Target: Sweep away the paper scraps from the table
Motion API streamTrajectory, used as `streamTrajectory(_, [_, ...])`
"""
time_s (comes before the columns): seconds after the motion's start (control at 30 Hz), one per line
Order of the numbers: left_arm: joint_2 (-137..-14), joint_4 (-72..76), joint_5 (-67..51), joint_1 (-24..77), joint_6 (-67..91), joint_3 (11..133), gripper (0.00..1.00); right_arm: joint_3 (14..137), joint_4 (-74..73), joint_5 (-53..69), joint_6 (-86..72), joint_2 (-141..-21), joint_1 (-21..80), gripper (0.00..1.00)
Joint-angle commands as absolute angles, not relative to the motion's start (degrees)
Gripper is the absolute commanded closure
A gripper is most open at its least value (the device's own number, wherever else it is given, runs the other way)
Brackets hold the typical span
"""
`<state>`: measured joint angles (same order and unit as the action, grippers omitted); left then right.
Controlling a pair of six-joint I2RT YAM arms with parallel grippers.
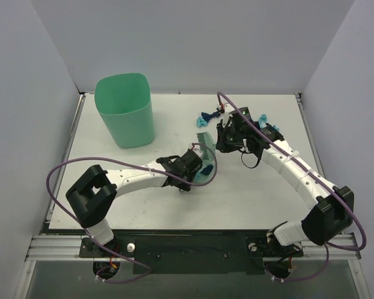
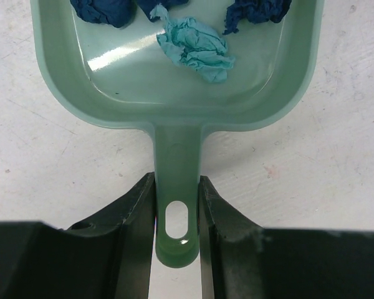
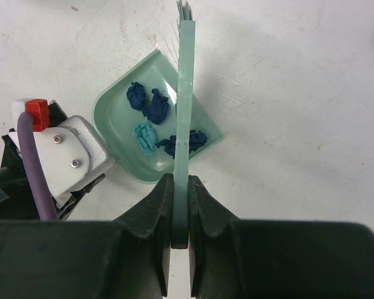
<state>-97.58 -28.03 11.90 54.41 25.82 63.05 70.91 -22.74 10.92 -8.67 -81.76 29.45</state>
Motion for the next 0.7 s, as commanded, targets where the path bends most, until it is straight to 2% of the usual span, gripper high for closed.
streamTrajectory(0.0, [-92.46,-22.68,15.47,54.58,26.63,62.93,1.00,75.05,-23.73,5.46,-12.92,-76.03,29.53,1.00])
streamTrajectory(0.17, [-89.39,-24.34,16.43,54.23,26.63,65.03,1.00,75.76,-26.10,-4.37,-18.97,-71.38,27.61,1.00])
streamTrajectory(0.4, [-86.14,-30.32,16.35,50.98,28.12,73.38,1.00,70.06,-26.28,-8.87,-25.83,-64.43,21.63,1.00])
streamTrajectory(0.67, [-85.69,-34.98,11.18,42.73,29.62,85.15,1.00,62.59,-26.10,-8.00,-27.42,-61.00,21.27,1.00])
